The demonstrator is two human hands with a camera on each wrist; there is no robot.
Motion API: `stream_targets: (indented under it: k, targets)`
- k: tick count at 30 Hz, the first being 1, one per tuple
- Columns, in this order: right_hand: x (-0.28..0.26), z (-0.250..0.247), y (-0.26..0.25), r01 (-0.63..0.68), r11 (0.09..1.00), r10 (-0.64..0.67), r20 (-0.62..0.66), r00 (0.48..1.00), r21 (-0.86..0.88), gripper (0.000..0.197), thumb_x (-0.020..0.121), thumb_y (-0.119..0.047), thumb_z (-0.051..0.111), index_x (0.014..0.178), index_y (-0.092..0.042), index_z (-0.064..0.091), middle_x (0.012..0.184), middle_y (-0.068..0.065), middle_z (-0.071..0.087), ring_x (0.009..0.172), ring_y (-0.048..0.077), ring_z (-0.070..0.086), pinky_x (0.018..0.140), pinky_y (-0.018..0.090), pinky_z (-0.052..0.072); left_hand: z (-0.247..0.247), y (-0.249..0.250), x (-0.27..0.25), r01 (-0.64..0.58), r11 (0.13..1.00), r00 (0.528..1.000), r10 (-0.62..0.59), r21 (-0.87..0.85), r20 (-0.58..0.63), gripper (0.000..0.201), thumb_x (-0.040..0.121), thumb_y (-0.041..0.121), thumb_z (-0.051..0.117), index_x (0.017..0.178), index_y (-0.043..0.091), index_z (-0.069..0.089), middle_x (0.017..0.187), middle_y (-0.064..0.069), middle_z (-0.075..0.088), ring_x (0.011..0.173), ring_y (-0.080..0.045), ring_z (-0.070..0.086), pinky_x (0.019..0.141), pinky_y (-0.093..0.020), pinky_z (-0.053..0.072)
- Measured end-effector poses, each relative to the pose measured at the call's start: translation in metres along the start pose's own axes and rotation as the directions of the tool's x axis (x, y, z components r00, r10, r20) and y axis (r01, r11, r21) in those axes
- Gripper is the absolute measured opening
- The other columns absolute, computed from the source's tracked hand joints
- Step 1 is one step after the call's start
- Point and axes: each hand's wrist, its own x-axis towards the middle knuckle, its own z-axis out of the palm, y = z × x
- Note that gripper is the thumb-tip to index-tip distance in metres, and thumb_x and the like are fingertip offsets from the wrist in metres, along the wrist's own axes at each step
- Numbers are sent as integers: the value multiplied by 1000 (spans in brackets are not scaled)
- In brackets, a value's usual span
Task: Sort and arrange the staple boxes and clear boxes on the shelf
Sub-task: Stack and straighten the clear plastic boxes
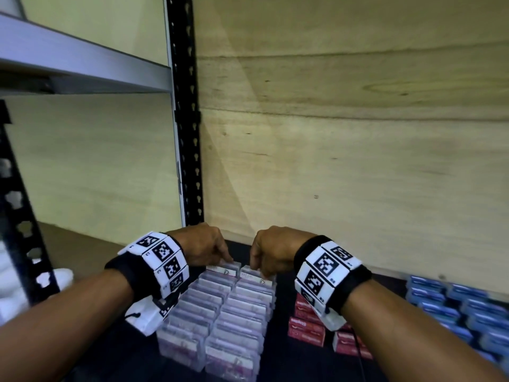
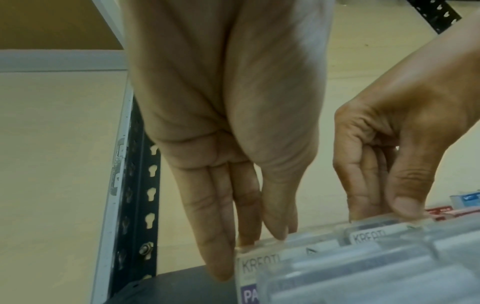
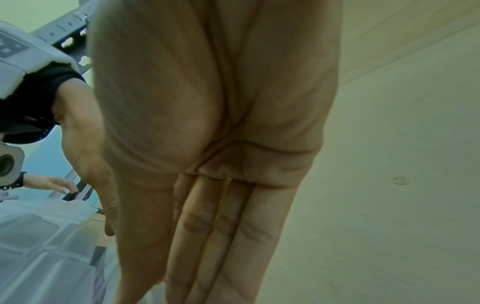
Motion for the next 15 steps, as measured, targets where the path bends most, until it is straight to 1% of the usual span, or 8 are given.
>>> stream_targets:
  k: [4,8,11,15]
  targets:
    - [-5,0,-1,0,1000,0,9,1000,22,28,82,-8,74,107,-19,73,109,0,73,94,15,67,79,25,52,1,3,-4,-15,1000,1000,15,27,16,27,95,23,59,118,34,70,120,18,65,106,0,59,90,-12,42]
    - [-6,1,-1,1,1000,-2,9,1000,26,27,83,-7,73,107,-20,73,109,1,73,98,17,68,84,27,54,0,3,-4,-19,1000,999,18,13,36,26,95,23,60,116,34,71,119,18,66,104,1,60,90,-12,44]
    - [-6,3,-1,7,1000,-7,8,1000,20,27,83,-8,73,107,-21,73,109,-1,73,99,16,67,86,29,54,-2,4,-4,-19,1000,998,19,-2,52,26,94,24,60,114,35,72,116,20,67,103,2,61,94,-17,47]
    - [-6,3,1,19,1000,-19,16,1000,7,26,83,-8,73,106,-22,74,108,-2,73,98,15,67,86,29,54,-4,4,-5,-29,1000,996,29,-3,81,26,93,24,61,113,36,72,114,22,68,101,4,62,96,-21,49]
